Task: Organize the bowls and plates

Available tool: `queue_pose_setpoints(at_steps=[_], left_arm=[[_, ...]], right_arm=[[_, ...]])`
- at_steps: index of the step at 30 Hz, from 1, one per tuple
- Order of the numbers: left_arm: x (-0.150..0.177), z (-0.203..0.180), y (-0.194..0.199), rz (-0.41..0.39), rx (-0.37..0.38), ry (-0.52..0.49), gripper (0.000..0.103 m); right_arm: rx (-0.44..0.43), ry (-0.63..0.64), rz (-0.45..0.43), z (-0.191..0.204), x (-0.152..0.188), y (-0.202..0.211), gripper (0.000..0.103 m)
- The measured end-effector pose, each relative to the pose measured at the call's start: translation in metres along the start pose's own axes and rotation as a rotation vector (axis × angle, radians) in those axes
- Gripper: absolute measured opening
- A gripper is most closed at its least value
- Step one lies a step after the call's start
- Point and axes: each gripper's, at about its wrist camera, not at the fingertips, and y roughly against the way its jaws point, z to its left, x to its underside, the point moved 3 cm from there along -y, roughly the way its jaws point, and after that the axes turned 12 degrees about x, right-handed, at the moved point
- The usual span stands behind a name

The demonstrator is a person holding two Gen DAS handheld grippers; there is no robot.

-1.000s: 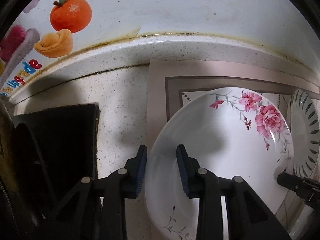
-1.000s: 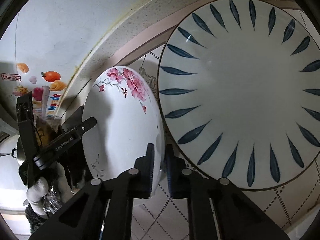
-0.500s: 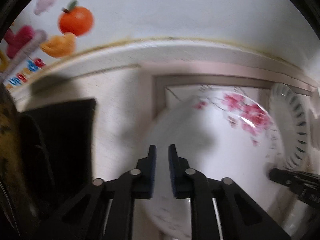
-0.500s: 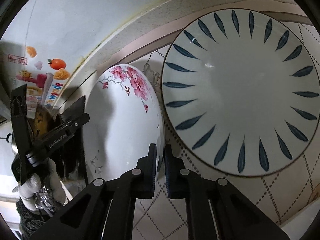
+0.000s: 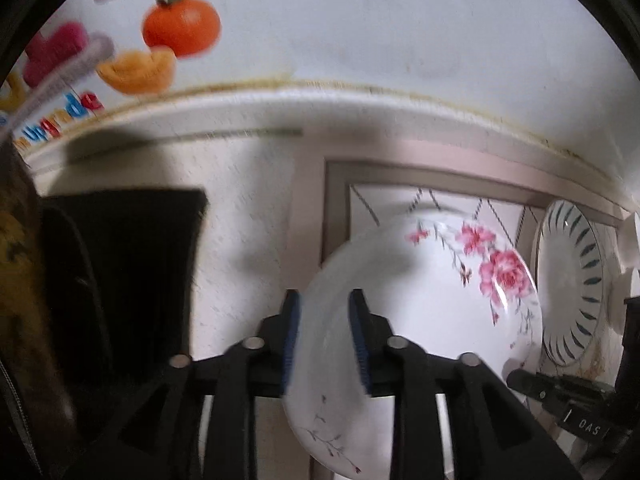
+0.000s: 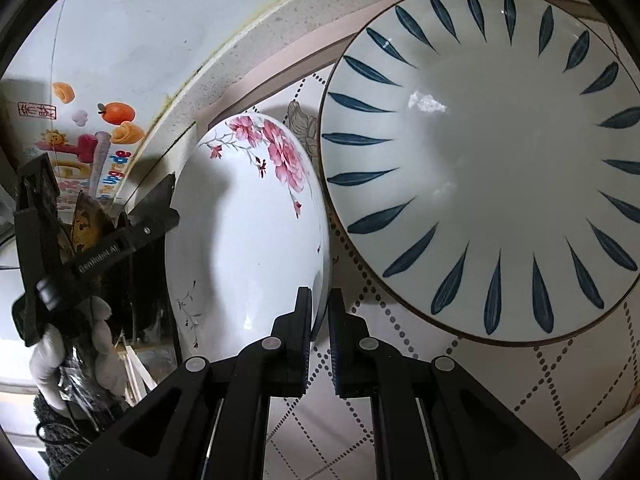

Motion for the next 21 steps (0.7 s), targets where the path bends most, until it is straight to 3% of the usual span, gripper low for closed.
queue_pose_setpoints(at_steps=[4, 7, 8, 10, 14, 21], left_arm=[[-0.01, 0.006, -0.008, 0.043, -0.024, -0.013, 0.043], [-0.011, 0.02, -0.034, 0.132, -0.01, 0.002, 0.043], [-0.01, 0.023, -0.04, 0.147, 0.002, 0.011, 0.043], [-0.01, 0.026, -0.045, 0.139, 0.046, 0.018, 0.027], [-0.007, 0.018, -0.039, 0.085, -0.004, -0.037, 0.025], [-0.001, 0.013, -0.016, 0.032, 0.012, -0.038, 0.022]], right_arm=[[-0.004, -0.004, 0.012, -0.001, 0.0, 0.0, 0.009], [-0.013, -0.012, 0.02, -0.004, -0.001, 0.0, 0.009], [-0.015, -0.015, 0.022, -0.004, -0.001, 0.0, 0.009], [-0.011, -0.011, 0.021, -0.005, -0.001, 0.0, 0.009], [0.016, 0.026, 0.003, 0.0, -0.001, 0.002, 0.009], [0.041, 0.036, -0.012, -0.001, 0.002, 0.005, 0.009]])
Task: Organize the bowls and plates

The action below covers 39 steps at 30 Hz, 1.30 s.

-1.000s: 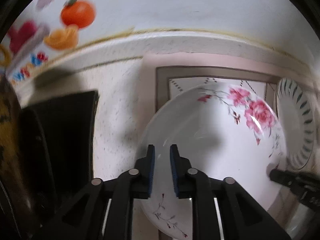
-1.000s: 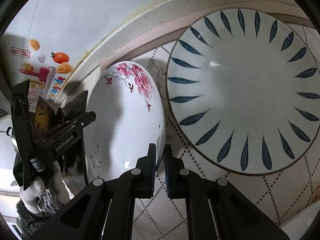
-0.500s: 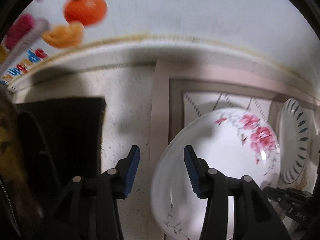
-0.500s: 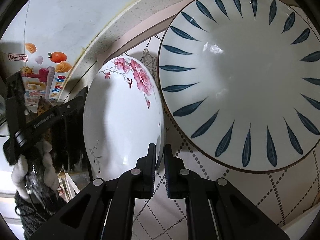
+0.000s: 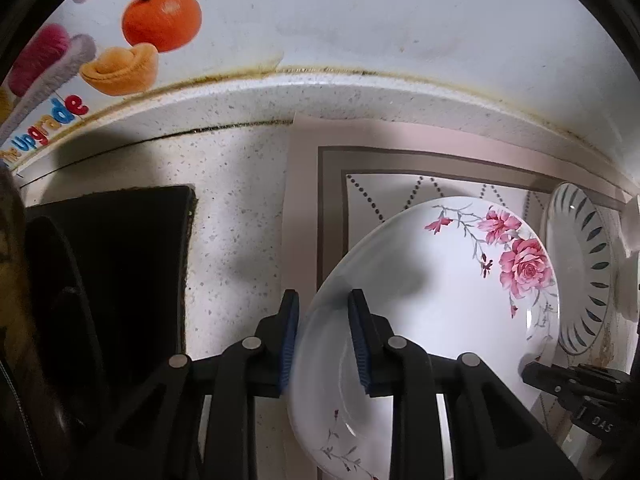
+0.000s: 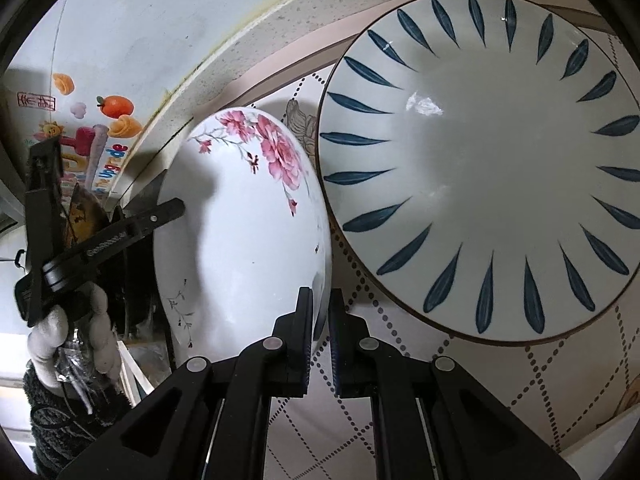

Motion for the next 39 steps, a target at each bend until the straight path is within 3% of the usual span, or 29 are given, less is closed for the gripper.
queue_pose_setpoints(at_steps=[8, 17, 24, 30, 39], left_arm=[[0.014, -0.021, 0.03, -0.051, 0.047, -0.008, 0.022], [0.049, -0.097, 0.059, -0.072, 0.108, -0.041, 0.022], [0.081, -0.169, 0.072, -0.08, 0.16, -0.082, 0.022], [0.113, -0.225, 0.06, -0.036, 0.206, -0.114, 0.022], [0.152, -0.274, 0.024, 0.056, 0.19, -0.165, 0.022]], right_arm=[[-0.007, -0.015, 0.006, -0.012, 0.016, 0.017, 0.009], [-0.013, -0.002, -0.046, -0.046, 0.04, 0.087, 0.009], [0.019, -0.018, -0.061, -0.103, 0.082, 0.148, 0.009], [0.04, -0.05, -0.078, -0.161, 0.118, 0.189, 0.009], [0.079, -0.117, -0.07, -0.241, 0.161, 0.195, 0.009]])
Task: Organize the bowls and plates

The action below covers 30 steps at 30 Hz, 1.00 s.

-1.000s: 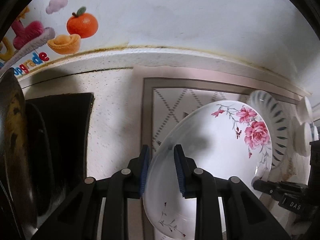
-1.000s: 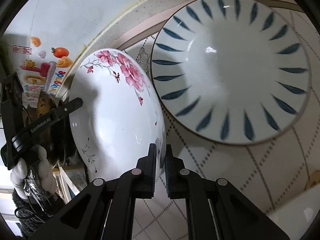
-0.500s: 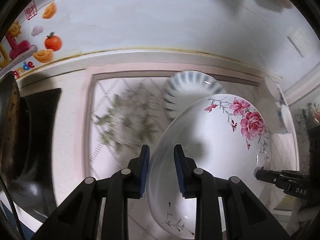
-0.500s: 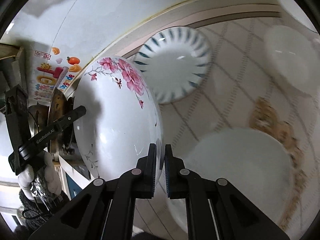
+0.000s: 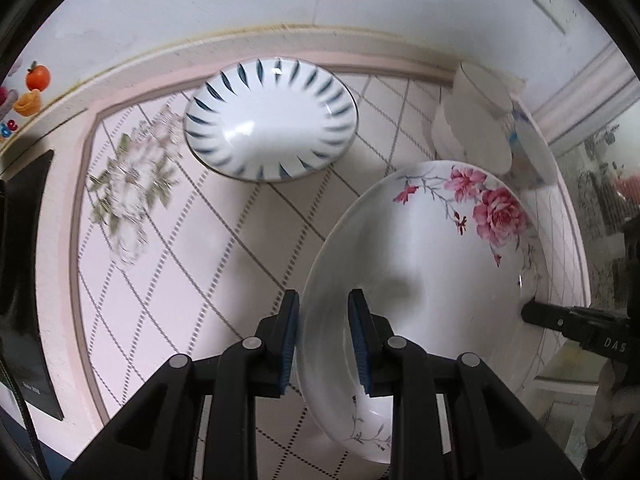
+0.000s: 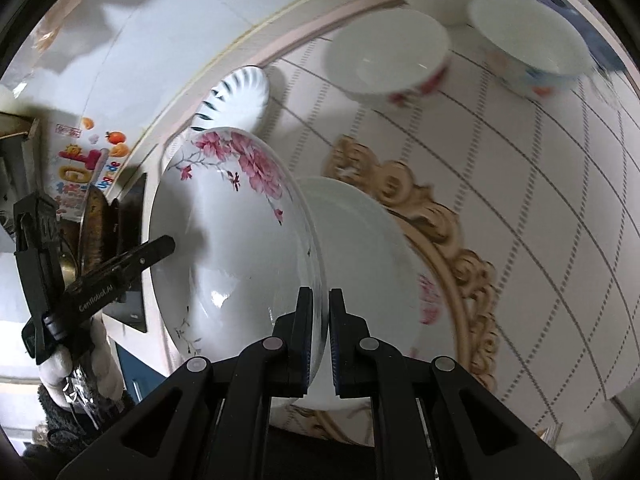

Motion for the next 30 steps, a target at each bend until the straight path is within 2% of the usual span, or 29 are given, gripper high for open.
queue_pose_setpoints(at_steps=[12, 30], left_arm=[[0.02, -0.011, -0.034, 0.067, -0.036, 0.0, 0.022], [0.023, -0.024, -0.053, 0.086, -0.1, -0.027, 0.022]], right_arm=[[0.016, -0.035, 0.014, -0.035, 0.014, -0.022, 0.009], [0.027, -0.035, 0.015, -0.04, 0.015, -0.039, 0.009]])
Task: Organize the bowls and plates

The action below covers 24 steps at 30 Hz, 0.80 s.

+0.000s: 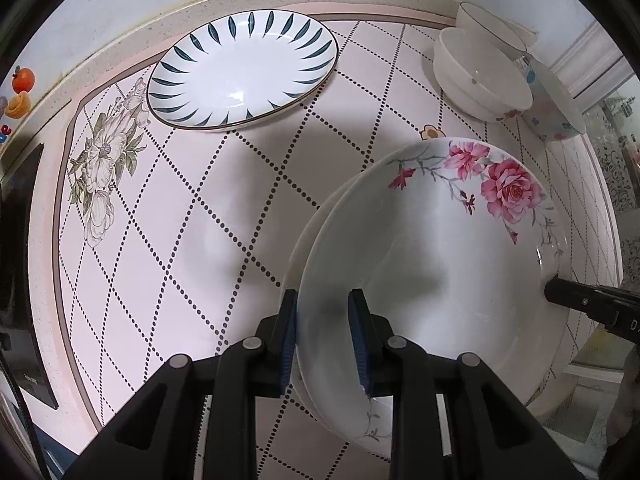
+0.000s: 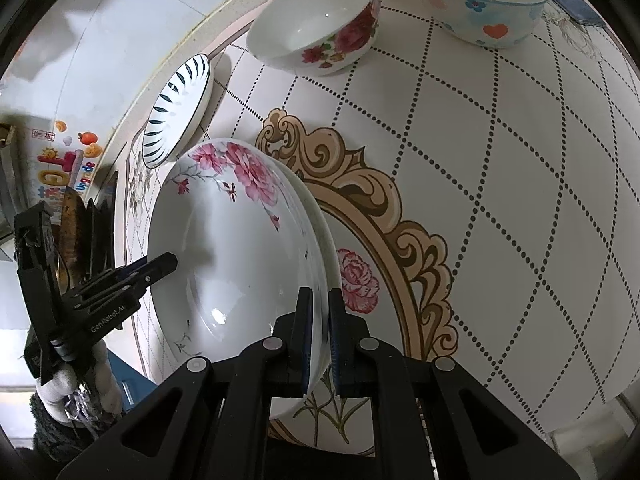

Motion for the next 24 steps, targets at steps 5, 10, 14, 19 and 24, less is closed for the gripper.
queue_pose_setpoints(at_steps=[5, 10, 14, 19, 24], left_arm=[[0.001, -0.006, -0.008, 0.019, -0.017, -0.009, 0.022], [0.0, -0.01, -0.013, 0.026, -0.025, -0.015, 0.022], [-0.001, -0.016, -0.018, 0.027, -0.046, -0.027, 0.022], [-0.001, -0.02, -0.02, 0.029, -0.067, -0.028, 0.023], [-0.001, -0.018, -0.02, 0.041, -0.067, -0.013, 0.023]], right_arm=[[0.033, 0.018, 0.0, 0.0, -0.001, 0.0, 0.009], [0.03, 0.011, 0.014, -0.004, 0.001, -0.004, 0.009], [0.026, 0.01, 0.016, -0.004, 0.002, -0.004, 0.009], [0.02, -0.003, 0.029, -0.005, 0.0, -0.006, 0.011], [0.031, -0.015, 0.049, -0.003, 0.0, -0.007, 0.012]])
